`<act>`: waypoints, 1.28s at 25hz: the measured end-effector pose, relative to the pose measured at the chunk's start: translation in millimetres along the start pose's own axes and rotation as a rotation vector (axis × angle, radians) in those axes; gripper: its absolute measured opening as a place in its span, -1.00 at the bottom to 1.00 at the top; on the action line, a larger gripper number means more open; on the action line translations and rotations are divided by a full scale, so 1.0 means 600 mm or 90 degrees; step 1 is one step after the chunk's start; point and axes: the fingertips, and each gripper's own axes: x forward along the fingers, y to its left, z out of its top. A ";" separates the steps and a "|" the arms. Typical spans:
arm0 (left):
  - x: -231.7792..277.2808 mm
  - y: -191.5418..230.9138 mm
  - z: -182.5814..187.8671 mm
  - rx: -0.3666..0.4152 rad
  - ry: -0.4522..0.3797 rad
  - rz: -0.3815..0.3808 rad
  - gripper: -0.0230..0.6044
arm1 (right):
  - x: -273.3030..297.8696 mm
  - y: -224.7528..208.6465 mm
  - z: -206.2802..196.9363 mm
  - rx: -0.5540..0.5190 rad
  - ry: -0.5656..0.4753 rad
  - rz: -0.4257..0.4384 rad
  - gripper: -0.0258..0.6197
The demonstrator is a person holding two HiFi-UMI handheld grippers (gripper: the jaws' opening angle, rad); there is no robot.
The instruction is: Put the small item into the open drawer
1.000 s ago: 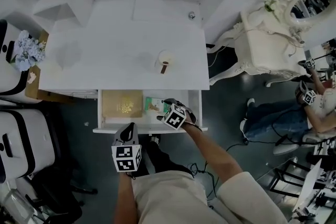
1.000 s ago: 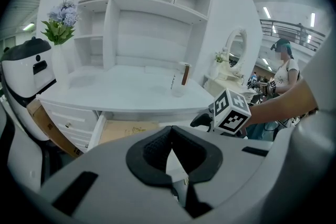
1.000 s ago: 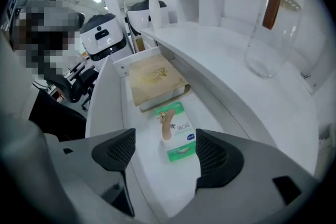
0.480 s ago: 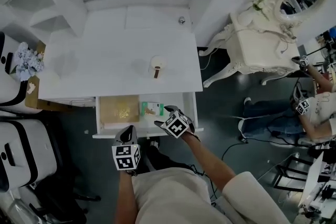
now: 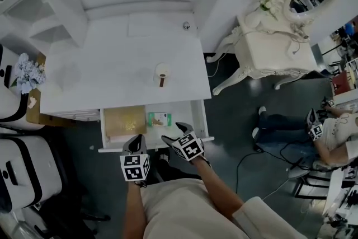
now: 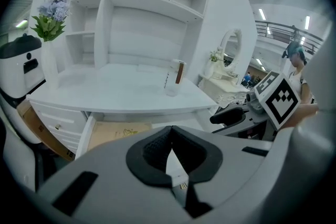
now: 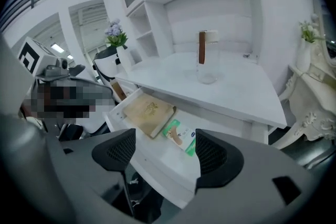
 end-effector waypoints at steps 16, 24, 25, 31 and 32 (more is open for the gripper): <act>-0.022 -0.019 -0.029 0.038 0.010 -0.028 -0.87 | -0.045 0.025 -0.031 0.089 -0.085 -0.005 0.16; -0.032 -0.030 -0.026 0.033 -0.004 -0.034 -0.87 | -0.056 0.046 -0.053 0.080 -0.099 0.007 -0.15; -0.033 -0.030 -0.028 0.033 -0.003 -0.034 -0.87 | -0.058 0.045 -0.053 0.081 -0.099 0.002 -0.19; -0.033 -0.035 -0.029 0.035 -0.004 -0.035 -0.87 | -0.066 0.030 -0.050 0.095 -0.114 -0.024 -0.53; -0.033 -0.035 -0.030 0.036 -0.004 -0.034 -0.87 | -0.066 0.029 -0.052 0.099 -0.114 -0.026 -0.60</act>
